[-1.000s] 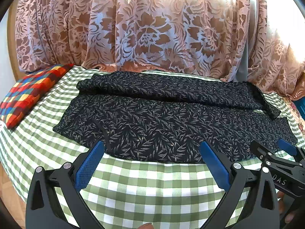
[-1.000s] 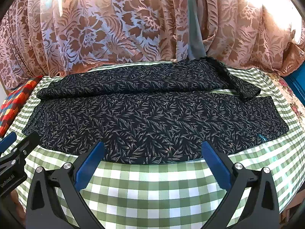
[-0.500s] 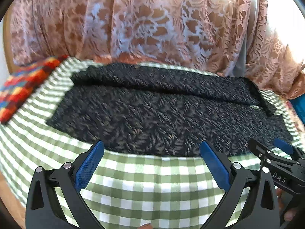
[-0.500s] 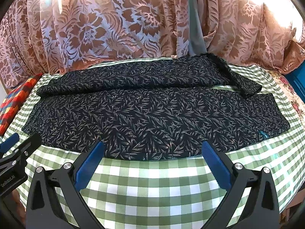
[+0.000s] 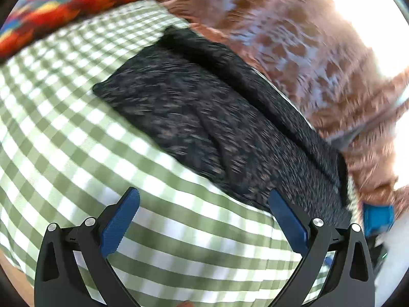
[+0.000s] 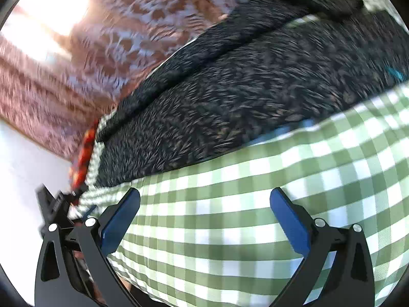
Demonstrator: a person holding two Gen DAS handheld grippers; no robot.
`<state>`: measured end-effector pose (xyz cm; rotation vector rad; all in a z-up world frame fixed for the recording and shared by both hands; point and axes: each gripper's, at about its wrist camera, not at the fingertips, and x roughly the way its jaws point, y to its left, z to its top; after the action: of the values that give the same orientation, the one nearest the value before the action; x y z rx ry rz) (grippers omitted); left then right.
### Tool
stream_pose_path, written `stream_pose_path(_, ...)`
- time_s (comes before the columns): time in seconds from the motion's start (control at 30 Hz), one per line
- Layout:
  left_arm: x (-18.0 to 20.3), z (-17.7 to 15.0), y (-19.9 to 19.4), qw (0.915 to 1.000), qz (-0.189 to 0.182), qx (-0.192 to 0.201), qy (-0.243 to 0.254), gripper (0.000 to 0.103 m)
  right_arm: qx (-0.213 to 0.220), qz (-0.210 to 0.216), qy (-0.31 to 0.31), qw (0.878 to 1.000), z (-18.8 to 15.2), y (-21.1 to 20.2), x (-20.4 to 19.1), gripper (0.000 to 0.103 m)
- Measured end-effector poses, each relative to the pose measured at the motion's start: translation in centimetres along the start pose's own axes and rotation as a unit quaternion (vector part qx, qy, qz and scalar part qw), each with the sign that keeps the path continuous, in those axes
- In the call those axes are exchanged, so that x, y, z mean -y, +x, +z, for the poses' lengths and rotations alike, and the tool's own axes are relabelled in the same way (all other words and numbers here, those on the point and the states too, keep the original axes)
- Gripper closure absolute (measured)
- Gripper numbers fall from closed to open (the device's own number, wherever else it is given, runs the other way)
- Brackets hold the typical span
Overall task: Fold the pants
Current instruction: 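Grasp the trouser waistband edge with the left gripper while the right gripper grasps it too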
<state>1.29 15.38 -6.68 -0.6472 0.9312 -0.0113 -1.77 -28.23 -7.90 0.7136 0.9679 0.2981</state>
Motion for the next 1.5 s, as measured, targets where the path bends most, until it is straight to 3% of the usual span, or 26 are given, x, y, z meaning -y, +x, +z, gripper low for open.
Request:
stream_pose_path(0.07, -1.7, 0.8, 0.1, 0.9993, -0.011, -0.002, -0.036, 0.003, 0.004, 0.014, 0.024, 1.0, 0.6, -0.1, 0.8, 0.005)
stream_pose_path(0.23, -4.2, 3.0, 0.0, 0.9948, -0.03, 0.024, -0.094, 0.006, 0.01, 0.003, 0.053, 0.999, 2.5, 1.0, 1.9, 0.028)
stream_pose_path(0.37, -6.0, 4.7, 1.2, 0.9882, -0.031, 0.026, -0.148, 0.029, 0.012, 0.0, 0.077, 0.997, 4.0, 2.0, 2.5, 0.036)
stream_pose_path(0.5, -7.0, 6.3, 2.0, 0.9848, -0.041, 0.033, -0.165, 0.043, 0.016, -0.01, 0.08, 0.997, 5.0, 2.7, 2.6, 0.047)
stream_pose_path(0.57, -6.6, 7.1, 2.8, 0.9879, -0.035, 0.026, -0.148, 0.065, 0.017, -0.016, 0.076, 0.997, 5.5, 3.1, 2.7, 0.053)
stream_pose_path(0.63, -6.2, 7.2, 3.4, 0.9907, -0.014, 0.017, -0.135, 0.086, 0.017, -0.029, 0.07, 0.997, 5.9, 3.5, 2.6, 0.074)
stream_pose_path(0.67, -6.3, 7.1, 3.5, 0.9913, -0.011, 0.016, -0.13, 0.091, 0.018, -0.04, 0.07, 0.997, 6.0, 3.6, 2.8, 0.081)
stream_pose_path(0.73, -6.3, 6.5, 3.1, 0.9925, -0.008, 0.017, -0.121, 0.095, 0.013, -0.044, 0.066, 0.997, 6.0, 3.6, 3.1, 0.091)
stream_pose_path(0.83, -7.0, 5.1, 1.7, 0.9928, -0.005, 0.02, -0.118, 0.098, 0.002, -0.04, 0.052, 0.998, 5.5, 3.1, 3.3, 0.094)
stream_pose_path(0.87, -7.1, 4.7, 1.0, 0.9933, -0.003, 0.023, -0.113, 0.103, -0.002, -0.041, 0.042, 0.998, 5.2, 2.8, 3.1, 0.094)
stream_pose_path(0.93, -7.3, 3.7, -0.7, 0.9947, 0.016, 0.032, -0.096, 0.103, -0.007, -0.041, 0.028, 0.999, 4.6, 2.0, 2.9, 0.094)
stream_pose_path(1.07, -9.3, 2.3, -1.6, 0.9932, -0.006, 0.004, -0.116, 0.103, -0.013, -0.037, 0.024, 0.999, 3.4, 1.1, 3.3, 0.095)
stream_pose_path(1.17, -9.2, 2.1, -2.2, 0.9921, -0.022, 0.022, -0.121, 0.101, -0.013, -0.033, 0.034, 0.999, 3.4, 0.9, 3.4, 0.096)
stream_pose_path(1.2, -9.0, 2.2, -2.2, 0.9919, -0.03, 0.024, -0.121, 0.094, -0.013, -0.035, 0.035, 0.999, 3.4, 0.9, 3.3, 0.094)
stream_pose_path(1.23, -8.7, 2.5, -2.2, 0.991, -0.038, 0.024, -0.126, 0.064, -0.014, -0.033, 0.037, 0.999, 3.5, 1.0, 3.3, 0.092)
stream_pose_path(1.27, -8.5, 2.8, -2.2, 0.9899, -0.037, 0.026, -0.134, 0.042, -0.015, -0.034, 0.039, 0.999, 3.6, 1.0, 3.2, 0.091)
stream_pose_path(1.43, -7.7, 4.9, -0.3, 0.9877, -0.03, 0.034, -0.15, 0.041, -0.012, -0.029, 0.046, 0.998, 3.7, 1.0, 3.1, 0.08)
stream_pose_path(1.5, -7.6, 5.7, 0.9, 0.9867, -0.033, 0.026, -0.157, 0.049, -0.01, -0.03, 0.046, 0.998, 3.8, 1.1, 2.9, 0.076)
